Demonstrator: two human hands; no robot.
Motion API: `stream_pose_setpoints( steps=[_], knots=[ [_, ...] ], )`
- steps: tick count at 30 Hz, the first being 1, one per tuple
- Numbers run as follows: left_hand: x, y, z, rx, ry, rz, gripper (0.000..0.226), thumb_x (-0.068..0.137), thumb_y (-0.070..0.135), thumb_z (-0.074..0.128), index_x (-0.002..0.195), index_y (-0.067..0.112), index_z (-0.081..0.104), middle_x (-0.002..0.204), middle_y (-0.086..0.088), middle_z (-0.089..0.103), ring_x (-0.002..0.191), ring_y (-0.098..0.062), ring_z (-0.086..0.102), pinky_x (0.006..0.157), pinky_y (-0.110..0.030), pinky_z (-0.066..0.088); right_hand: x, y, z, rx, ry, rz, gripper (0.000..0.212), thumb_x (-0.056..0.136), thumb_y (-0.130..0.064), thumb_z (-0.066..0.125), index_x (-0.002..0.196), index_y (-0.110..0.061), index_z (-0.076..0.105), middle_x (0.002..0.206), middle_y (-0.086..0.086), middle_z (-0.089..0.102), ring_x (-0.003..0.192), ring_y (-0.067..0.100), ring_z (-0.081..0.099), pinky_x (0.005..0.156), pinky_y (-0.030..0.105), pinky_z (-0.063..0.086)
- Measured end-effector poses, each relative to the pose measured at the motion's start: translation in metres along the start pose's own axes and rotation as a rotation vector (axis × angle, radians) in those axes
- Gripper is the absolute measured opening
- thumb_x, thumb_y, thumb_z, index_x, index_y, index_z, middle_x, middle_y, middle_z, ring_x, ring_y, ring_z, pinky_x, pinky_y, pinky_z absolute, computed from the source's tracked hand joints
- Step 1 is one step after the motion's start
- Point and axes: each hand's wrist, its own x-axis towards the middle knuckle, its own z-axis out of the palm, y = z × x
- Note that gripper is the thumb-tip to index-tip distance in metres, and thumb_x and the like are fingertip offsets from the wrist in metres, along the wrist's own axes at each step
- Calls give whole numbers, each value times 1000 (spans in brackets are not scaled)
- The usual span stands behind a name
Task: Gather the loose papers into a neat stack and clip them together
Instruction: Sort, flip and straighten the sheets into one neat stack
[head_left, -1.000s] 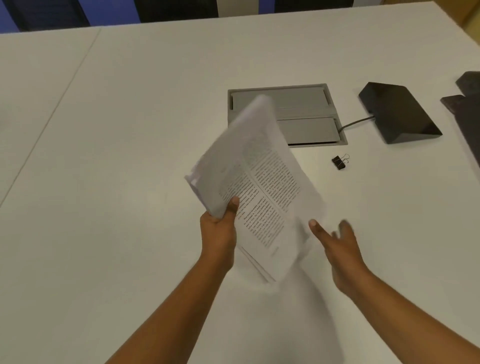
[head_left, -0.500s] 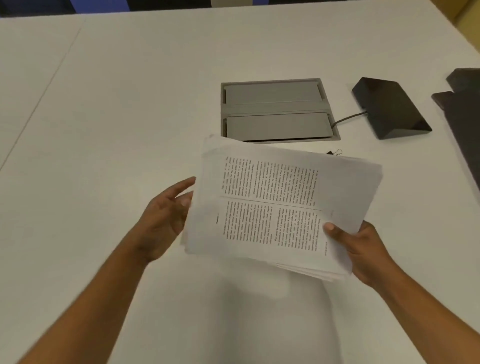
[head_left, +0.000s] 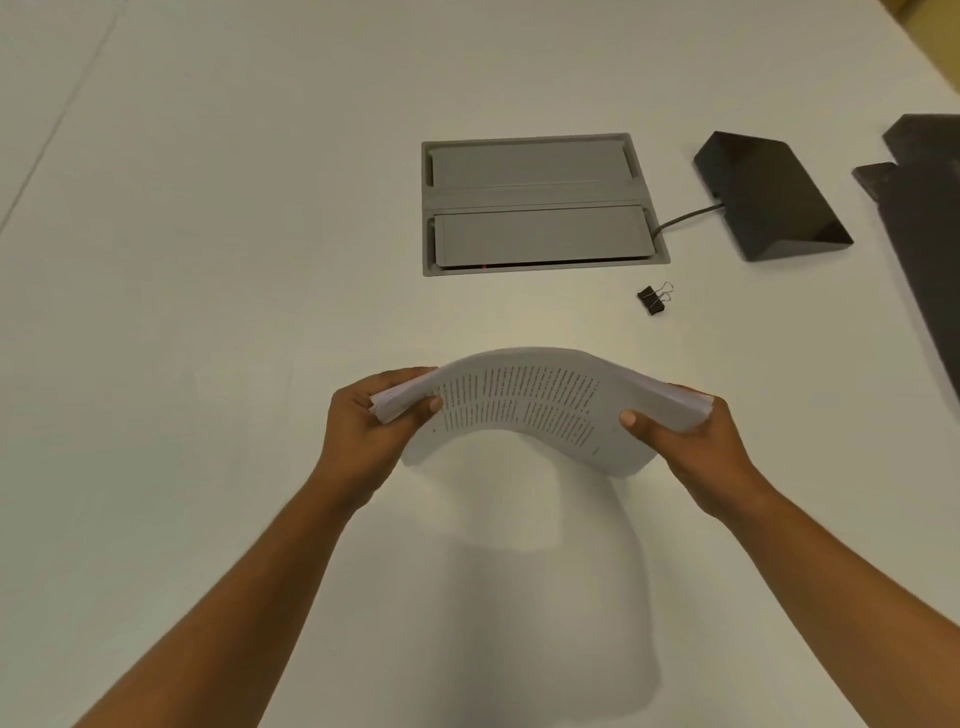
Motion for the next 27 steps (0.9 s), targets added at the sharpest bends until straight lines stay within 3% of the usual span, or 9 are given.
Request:
stream_pose_setpoints(
  steps=[5,10,13,15,17,21,23,25,27],
  knots=[
    [2,-5,0,16,103,9,21,80,17,76,95,32,76,91,13,78,88,-15,73,66,-23,59,5,5,-2,33,17,13,21,80,-17,72,100,-24,72,89,-8,78,89,13,71,66,22,55],
    [1,-5,2,160,81,-15,38,88,15,71,83,53,74,81,20,77,79,-8,73,66,-26,60,9,4,-16,-87,-35,55,90,60,-46,87,139,-34,47,135,-19,57,129,10,54,99,30,49],
    [6,13,0,327,14,56,31,90,14,68,87,45,73,74,26,73,69,6,68,60,-11,51,15,-26,-27,-627,124,-226,108,69,-41,83,154,-29,19,161,-11,20,148,12,23,116,32,26],
    [7,33,4,428,-82,139,26,91,9,67,90,34,74,68,29,70,66,9,65,56,-7,46,16,-50,-18,-940,28,-429,100,73,-42,81,153,-27,24,163,-5,21,150,14,17,119,36,23],
    [10,54,9,555,-175,296,26,88,9,65,96,31,77,74,21,74,71,2,69,60,-17,53,17,-70,0,-1056,-158,-444,81,78,-45,75,148,-34,37,154,-9,40,144,12,32,114,30,32],
    [15,79,15,655,-229,558,31,83,7,60,105,22,77,97,0,79,87,-11,72,71,-36,59,27,-86,16,-1066,-347,-385,30,94,-33,59,121,-45,65,113,-13,73,99,14,67,79,26,55],
    [18,86,15,619,-124,652,37,84,11,65,121,14,69,123,1,69,116,-17,66,93,-43,56,26,-89,18,-881,-358,-323,29,96,-22,58,111,-44,69,95,-21,73,88,8,69,71,22,55],
    [19,85,15,610,66,687,63,82,17,76,139,12,51,149,-3,43,143,-26,40,114,-50,37,23,-85,16,-674,-315,-285,31,94,-16,61,103,-44,70,83,-31,70,84,-4,68,69,13,51],
    [20,82,16,503,293,542,97,73,28,87,151,19,29,162,-3,20,151,-23,23,121,-45,24,19,-76,14,-464,-234,-205,18,90,-20,66,90,-37,72,79,-25,73,76,-4,68,67,16,51]
  ],
)
